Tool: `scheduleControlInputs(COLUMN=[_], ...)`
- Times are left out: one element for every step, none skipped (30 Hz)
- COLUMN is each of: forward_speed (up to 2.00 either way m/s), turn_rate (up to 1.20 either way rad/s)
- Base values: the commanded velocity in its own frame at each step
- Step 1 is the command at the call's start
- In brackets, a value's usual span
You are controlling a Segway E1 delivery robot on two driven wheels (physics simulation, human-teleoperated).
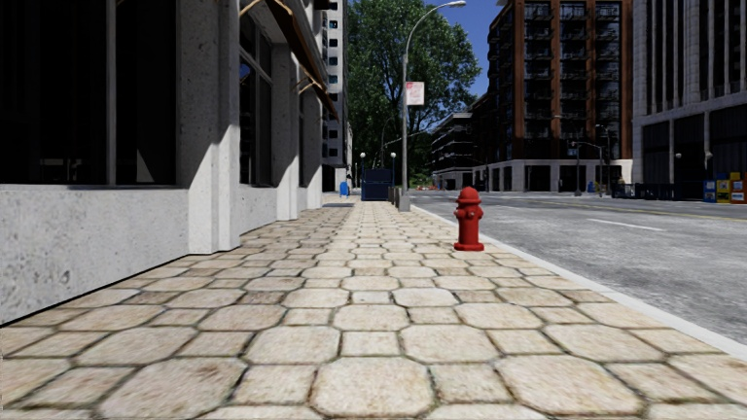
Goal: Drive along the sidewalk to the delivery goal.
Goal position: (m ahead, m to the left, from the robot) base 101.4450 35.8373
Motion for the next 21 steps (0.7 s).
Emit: scheduleControlInputs(forward_speed=[2.0, 2.0, 2.0, 2.0, 2.0, 2.0, 2.0, 2.0, 2.0, 2.0, 2.0, 2.0, 2.0, 2.0, 2.0, 2.0, 2.0, 2.0, 2.0, 2.0, 2.0], turn_rate=[0.0, 0.0, 0.0, 0.0, 0.0, 0.0, 0.0, 0.0, 0.0, 0.0, 0.0, 0.0, 0.0, 0.0, 0.0, 0.0, 0.0, 0.0, 0.0, 0.0, 0.0])
